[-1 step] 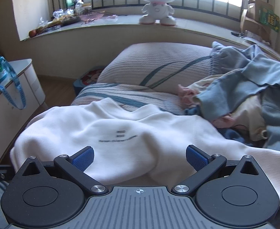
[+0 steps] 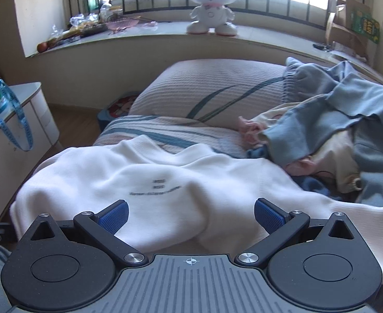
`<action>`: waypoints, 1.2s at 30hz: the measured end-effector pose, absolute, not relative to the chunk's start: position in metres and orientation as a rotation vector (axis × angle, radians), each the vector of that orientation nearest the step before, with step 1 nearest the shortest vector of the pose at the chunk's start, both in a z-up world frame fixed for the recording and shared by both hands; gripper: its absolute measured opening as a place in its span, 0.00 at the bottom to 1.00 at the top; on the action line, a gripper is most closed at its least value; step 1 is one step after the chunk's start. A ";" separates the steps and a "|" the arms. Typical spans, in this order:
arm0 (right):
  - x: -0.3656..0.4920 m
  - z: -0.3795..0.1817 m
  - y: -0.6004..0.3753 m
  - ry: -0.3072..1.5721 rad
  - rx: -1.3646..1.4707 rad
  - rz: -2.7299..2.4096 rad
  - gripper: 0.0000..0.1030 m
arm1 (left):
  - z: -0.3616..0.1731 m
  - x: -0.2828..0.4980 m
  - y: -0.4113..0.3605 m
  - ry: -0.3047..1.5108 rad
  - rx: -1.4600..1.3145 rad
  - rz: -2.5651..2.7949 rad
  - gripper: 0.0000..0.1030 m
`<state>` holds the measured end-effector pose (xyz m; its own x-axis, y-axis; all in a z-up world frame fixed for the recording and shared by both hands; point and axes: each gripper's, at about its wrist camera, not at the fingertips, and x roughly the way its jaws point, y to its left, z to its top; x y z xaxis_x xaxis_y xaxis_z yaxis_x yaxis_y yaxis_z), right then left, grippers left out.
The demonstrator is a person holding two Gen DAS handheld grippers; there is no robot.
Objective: Fold clothes
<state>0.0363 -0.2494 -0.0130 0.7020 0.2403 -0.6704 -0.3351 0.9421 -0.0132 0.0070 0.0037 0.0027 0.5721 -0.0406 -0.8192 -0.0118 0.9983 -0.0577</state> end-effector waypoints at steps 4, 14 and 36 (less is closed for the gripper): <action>0.048 -0.004 -0.247 0.693 -0.169 0.397 1.00 | 0.013 0.033 0.017 0.928 -0.088 -0.021 1.00; 0.168 -0.020 -0.261 0.861 -0.260 0.630 0.91 | 0.010 0.109 0.012 0.960 -0.036 -0.086 1.00; 0.213 -0.087 -0.251 1.070 -0.229 0.626 0.61 | -0.076 0.196 -0.037 1.158 -0.080 -0.121 0.76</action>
